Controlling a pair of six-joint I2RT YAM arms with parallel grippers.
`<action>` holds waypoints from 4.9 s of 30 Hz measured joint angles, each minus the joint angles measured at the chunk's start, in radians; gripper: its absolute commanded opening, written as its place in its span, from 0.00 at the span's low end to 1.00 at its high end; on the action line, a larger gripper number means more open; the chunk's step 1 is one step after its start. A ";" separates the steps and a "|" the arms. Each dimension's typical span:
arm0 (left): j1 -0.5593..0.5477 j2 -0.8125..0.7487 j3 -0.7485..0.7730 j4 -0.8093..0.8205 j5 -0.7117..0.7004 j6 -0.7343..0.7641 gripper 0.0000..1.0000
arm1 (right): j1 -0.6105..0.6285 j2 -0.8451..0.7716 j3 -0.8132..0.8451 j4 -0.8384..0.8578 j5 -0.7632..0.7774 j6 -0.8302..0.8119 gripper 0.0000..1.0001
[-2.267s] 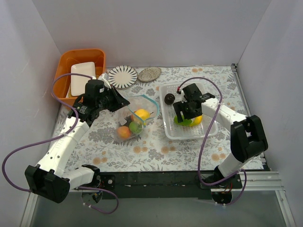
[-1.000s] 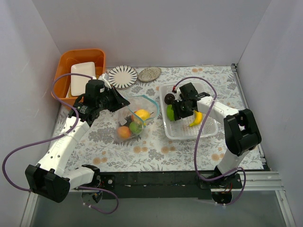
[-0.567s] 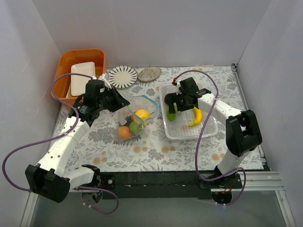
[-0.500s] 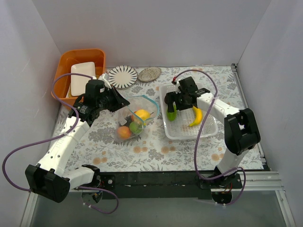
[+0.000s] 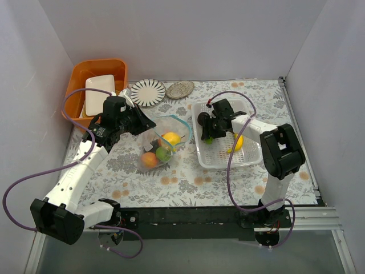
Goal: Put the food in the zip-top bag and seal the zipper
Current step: Pick up the fake fruit from the bin, then place the fake fruit in the zipper food storage bag, then pick up the fake fruit from the bin, then place the fake fruit in the zipper food storage bag.
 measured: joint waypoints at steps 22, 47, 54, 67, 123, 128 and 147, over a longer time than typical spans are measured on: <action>0.000 0.010 0.000 0.008 0.010 -0.005 0.00 | 0.134 -0.382 0.008 0.024 -0.037 0.050 0.33; 0.000 -0.024 0.000 -0.024 -0.053 -0.002 0.00 | 0.415 -0.094 0.327 -0.027 -0.139 0.026 0.39; 0.000 -0.024 0.000 -0.023 -0.061 -0.004 0.00 | 0.422 -0.188 0.247 0.000 -0.085 0.018 0.46; 0.002 -0.034 0.027 -0.054 -0.106 -0.003 0.00 | 0.416 -0.027 0.409 -0.034 -0.267 -0.034 0.91; 0.001 0.005 0.003 0.008 -0.023 -0.028 0.00 | -0.071 -0.207 -0.246 -0.094 0.467 0.244 0.49; 0.001 0.011 0.003 0.008 -0.020 -0.028 0.00 | -0.072 -0.220 -0.256 -0.051 0.468 0.231 0.21; 0.001 0.011 0.002 0.010 -0.019 -0.028 0.00 | -0.072 -0.570 -0.275 -0.044 0.237 0.065 0.20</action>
